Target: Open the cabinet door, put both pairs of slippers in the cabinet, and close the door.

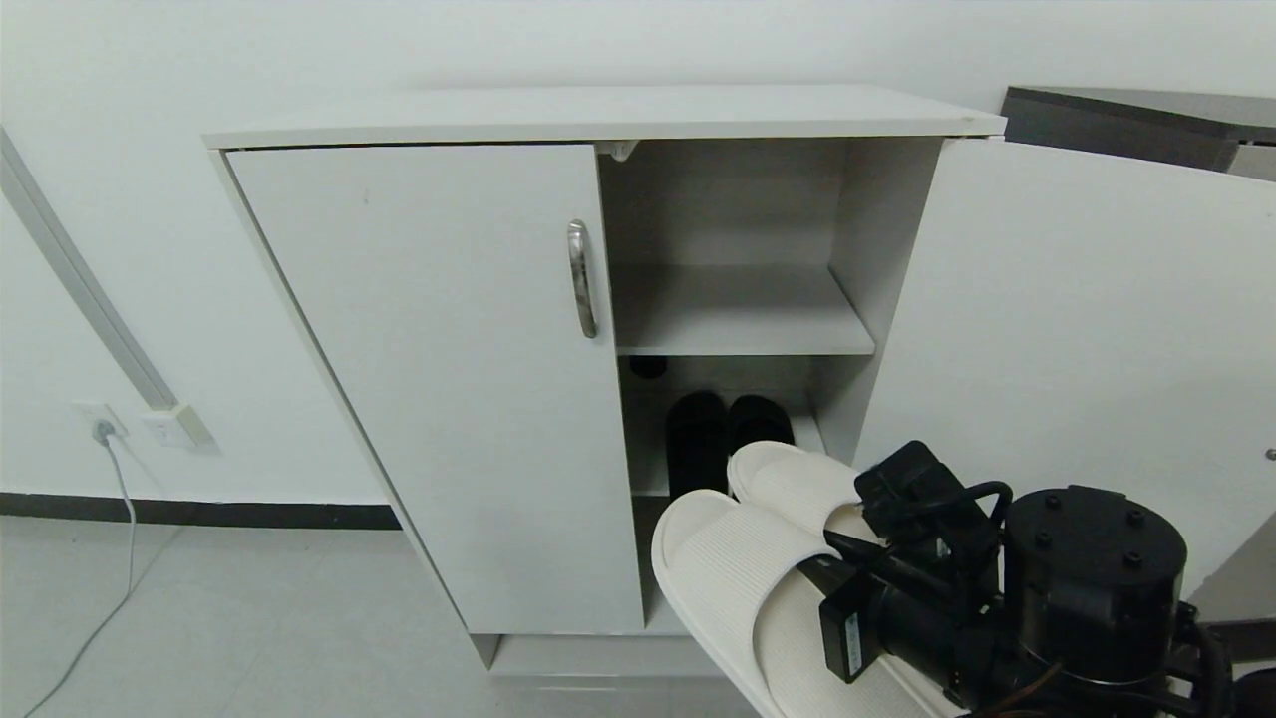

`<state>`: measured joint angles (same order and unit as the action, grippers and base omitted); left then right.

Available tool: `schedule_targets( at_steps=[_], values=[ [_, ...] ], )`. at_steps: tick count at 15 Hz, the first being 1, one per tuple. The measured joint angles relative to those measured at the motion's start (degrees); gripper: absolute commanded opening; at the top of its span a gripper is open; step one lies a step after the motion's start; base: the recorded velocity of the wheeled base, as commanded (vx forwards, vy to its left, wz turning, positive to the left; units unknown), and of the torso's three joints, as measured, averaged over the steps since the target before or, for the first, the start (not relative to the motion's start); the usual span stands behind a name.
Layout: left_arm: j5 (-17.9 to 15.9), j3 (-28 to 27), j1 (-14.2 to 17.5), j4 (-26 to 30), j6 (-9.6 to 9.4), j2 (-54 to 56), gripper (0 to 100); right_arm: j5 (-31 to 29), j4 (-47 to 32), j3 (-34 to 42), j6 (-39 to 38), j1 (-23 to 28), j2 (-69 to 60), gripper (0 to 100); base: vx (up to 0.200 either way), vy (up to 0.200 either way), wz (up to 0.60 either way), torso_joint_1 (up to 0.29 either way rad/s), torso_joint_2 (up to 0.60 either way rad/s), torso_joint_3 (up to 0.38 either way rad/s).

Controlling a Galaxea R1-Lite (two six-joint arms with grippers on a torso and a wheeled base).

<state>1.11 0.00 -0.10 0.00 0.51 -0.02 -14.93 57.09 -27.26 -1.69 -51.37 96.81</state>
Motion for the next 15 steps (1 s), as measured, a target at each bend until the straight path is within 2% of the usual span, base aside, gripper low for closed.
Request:
schedule_targets(
  at_steps=[2, 4, 7, 12, 15],
  values=[
    [0.12, 0.0, 0.0, 0.0, -0.05, 0.0, 0, -3.02, 0.59, -0.44, 1.05, -1.38, 0.79, 0, 0.0, 0.0, 0.0, 0.0, 0.0, 0.0],
    [0.17, 0.0, 0.0, 0.0, -0.02, 0.0, 0, -9.64, -2.68, -4.68, 0.33, -2.79, 1.87, 0, 0.0, 0.0, 0.0, 0.0, 0.0, 0.0],
    [0.2, 0.0, 0.0, 0.0, 0.0, 0.0, 0, -16.24, -16.26, -16.68, -4.16, -4.28, 3.3, 0, 0.0, 0.0, 0.0, 0.0, 0.0, 0.0],
    [0.2, 0.0, 0.0, 0.0, 0.0, 0.0, 0, -29.34, -41.41, -41.01, -13.96, -5.1, 6.31, 0, 0.0, 0.0, 0.0, 0.0, 0.0, 0.0],
    [0.2, 0.0, 0.0, 0.0, 0.0, 0.0, 0, -33.49, -45.13, -49.01, -13.79, -4.69, 9.53, 0, 0.0, 0.0, 0.0, 0.0, 0.0, 0.0]
  ],
)
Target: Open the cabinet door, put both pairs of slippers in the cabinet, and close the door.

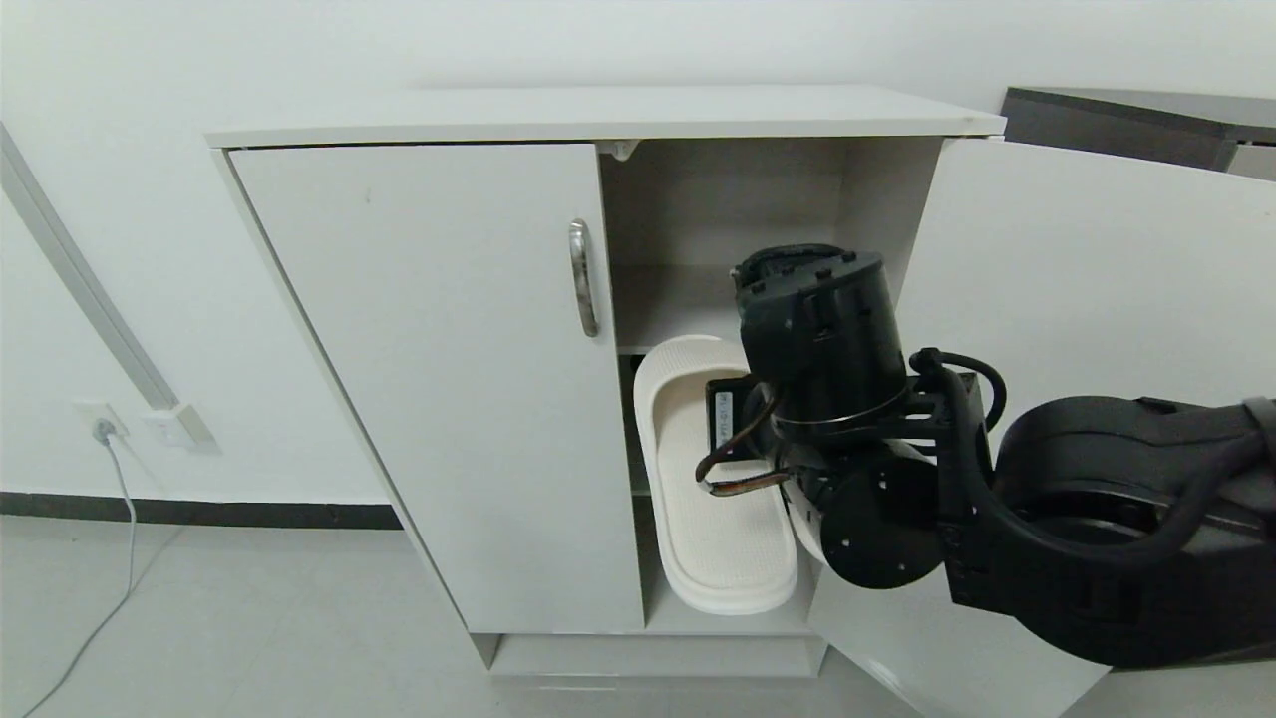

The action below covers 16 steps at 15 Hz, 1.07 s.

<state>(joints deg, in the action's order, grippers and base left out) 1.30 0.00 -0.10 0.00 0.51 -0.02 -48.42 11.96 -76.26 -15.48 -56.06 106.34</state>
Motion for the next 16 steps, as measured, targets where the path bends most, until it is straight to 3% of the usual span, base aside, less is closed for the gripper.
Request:
schedule_targets(
  at_steps=[9, 16],
  values=[
    [-0.07, 0.0, 0.0, 0.0, -0.13, 0.0, 0, -0.99, -0.11, -2.18, 0.46, 2.45, 2.93, 0, 0.0, 0.0, 0.0, 0.0, 0.0, 0.0],
    [-0.18, 0.0, -0.04, 0.0, -0.2, 0.02, 0, -0.99, 0.13, -2.05, 0.1, 2.71, 3.04, 0, 0.2, 0.0, 0.0, 0.002, 0.01, 0.004]
  ],
)
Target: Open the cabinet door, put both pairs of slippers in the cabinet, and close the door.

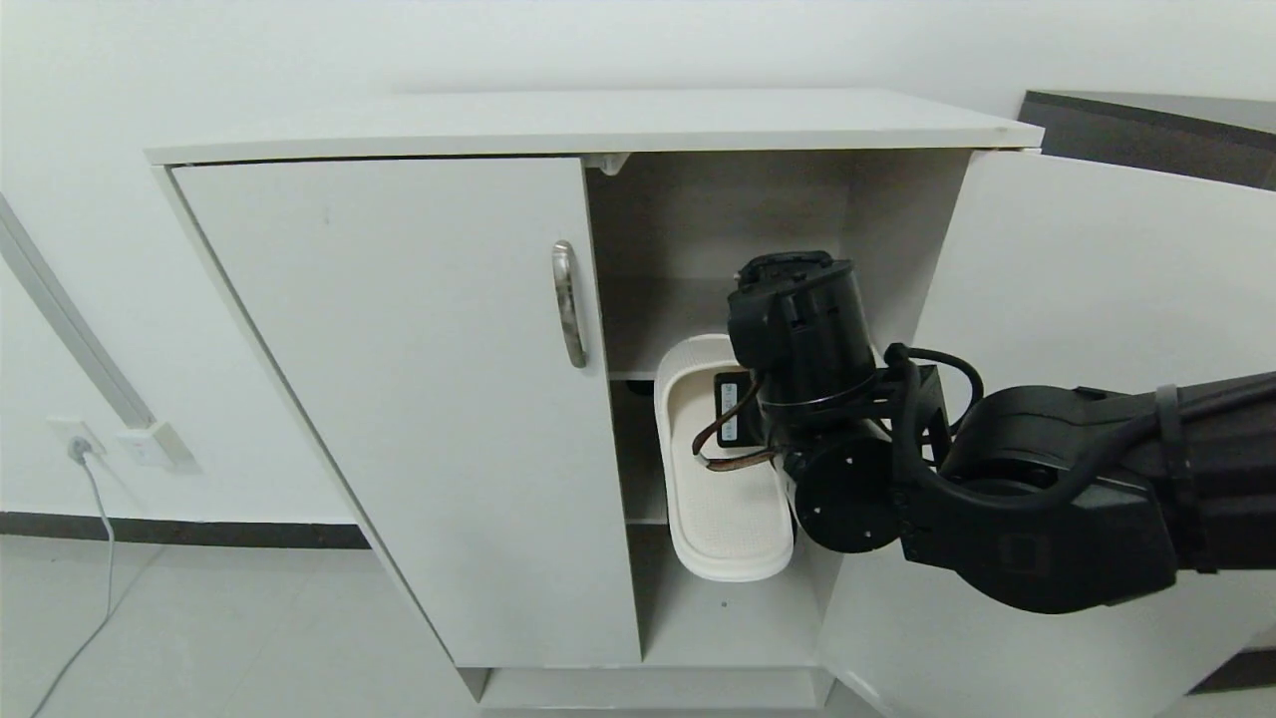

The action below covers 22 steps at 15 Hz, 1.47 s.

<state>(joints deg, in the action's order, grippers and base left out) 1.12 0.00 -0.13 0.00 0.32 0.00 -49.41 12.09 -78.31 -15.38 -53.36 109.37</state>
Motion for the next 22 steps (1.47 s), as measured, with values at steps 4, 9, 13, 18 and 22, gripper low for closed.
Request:
schedule_targets(
  at_steps=[4, 9, 13, 18, 22],
  values=[
    [-0.09, 0.0, 0.04, 0.0, 0.0, 0.0, 0, 0.0, 0.2, 0.32, 0.09, 0.05, -0.06, 0, 0.2, 0.0, 0.0, 0.004, 0.01, 0.002],
    [-0.09, 0.0, 0.04, 0.0, 0.01, 0.0, 0, 0.09, 0.13, -0.32, 0.22, 1.54, 0.49, 0, 0.04, 0.0, 0.0, 0.0, 0.0, 0.001],
    [-0.01, 0.0, 0.04, 0.0, 0.11, 0.0, 0, 0.45, 0.06, -3.88, 0.99, 3.72, 2.83, 0, 0.0, 0.0, 0.0, 0.0, 0.0, 0.0],
    [0.07, 0.0, 0.04, 0.0, 0.11, 0.0, 0, 2.0, -0.28, -10.63, 3.51, 6.34, 7.17, 0, 0.0, 0.0, 0.0, 0.0, 0.0, 0.0],
    [0.1, 0.0, 0.04, 0.0, 0.11, 0.0, 0, 2.94, -0.44, -14.96, 6.44, 7.94, 9.34, 0, 0.0, 0.0, 0.0, 0.0, 0.0, 0.0]
  ],
)
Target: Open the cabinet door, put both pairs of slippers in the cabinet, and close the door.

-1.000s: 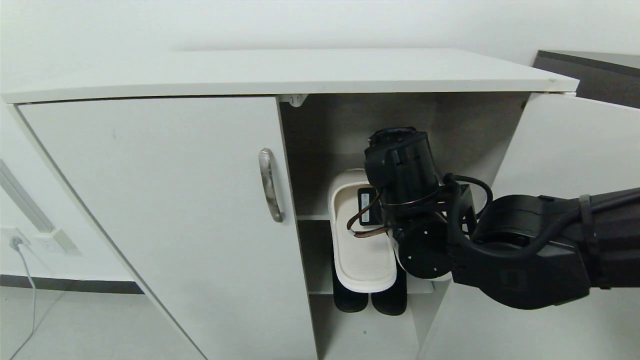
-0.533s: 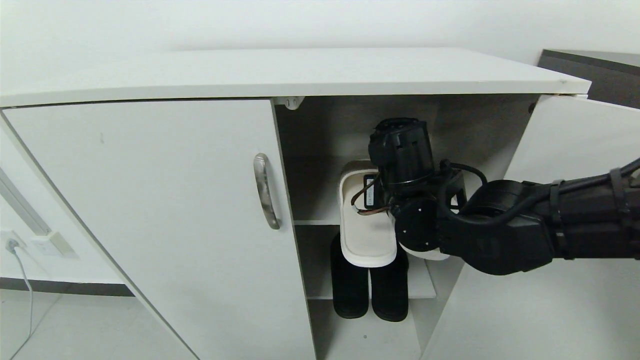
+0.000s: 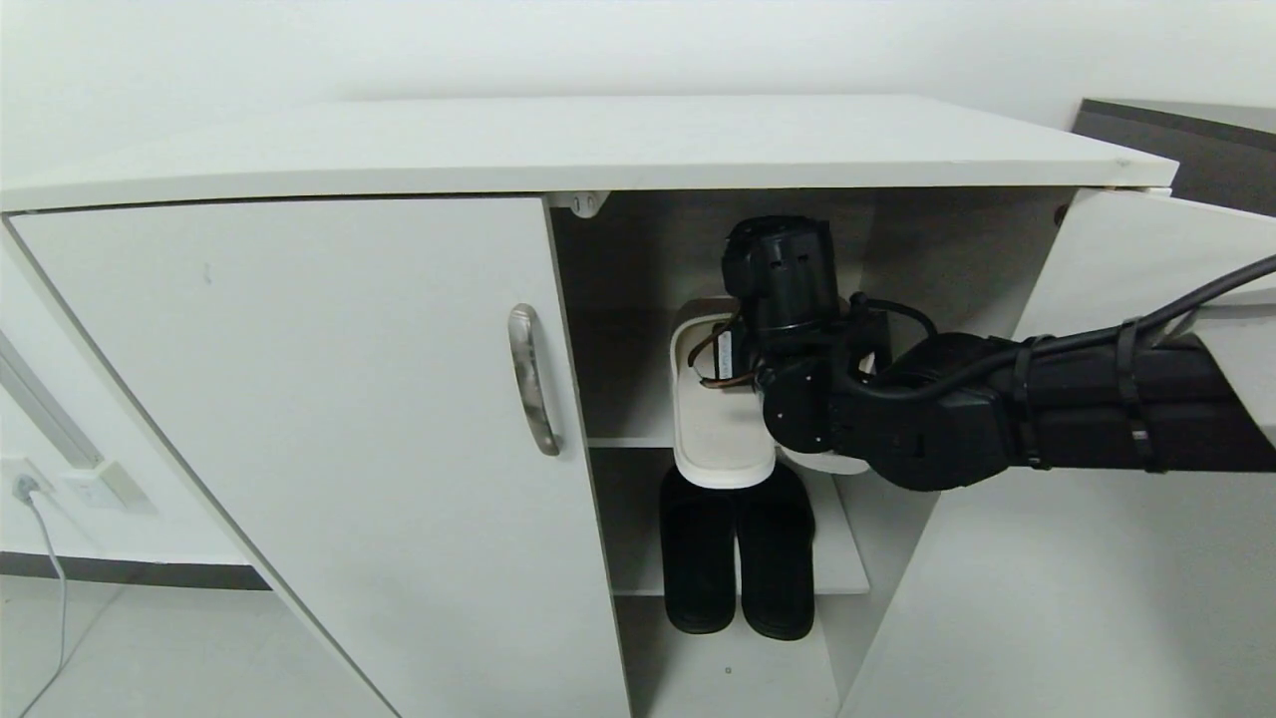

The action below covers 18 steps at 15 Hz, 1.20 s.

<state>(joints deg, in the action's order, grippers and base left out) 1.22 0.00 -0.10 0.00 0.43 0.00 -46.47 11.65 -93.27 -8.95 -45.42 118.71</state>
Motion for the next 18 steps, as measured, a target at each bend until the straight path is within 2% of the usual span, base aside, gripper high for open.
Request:
schedule_targets(
  at_steps=[7, 15, 16, 18],
  values=[
    [0.0, 0.0, 0.0, 0.0, 0.0, 0.0, 0, 3.72, -2.33, -4.25, 0.3, 1.57, 2.05, 0, 0.0, 0.0, 0.0, 0.0, 0.0, 0.0],
    [0.09, 0.0, 0.0, 0.0, 0.0, 0.0, 0, 3.86, -2.19, -4.5, -0.18, 1.41, 3.01, 0, 0.0, 0.0, 0.0, 0.0, 0.0, 0.0],
    [0.09, 0.0, 0.0, 0.0, 0.0, 0.0, 0, 3.86, -2.19, -4.44, -0.27, 1.3, 3.04, 100, 0.0, 0.0, 0.0, 0.0, 0.0, 0.0],
    [0.09, 0.0, 0.0, 0.0, 0.0, 0.0, 0, 3.78, -2.13, -4.33, -0.38, 1.1, 3.06, 100, 0.0, 0.0, 0.0, 0.0, 0.0, 0.0]
  ],
)
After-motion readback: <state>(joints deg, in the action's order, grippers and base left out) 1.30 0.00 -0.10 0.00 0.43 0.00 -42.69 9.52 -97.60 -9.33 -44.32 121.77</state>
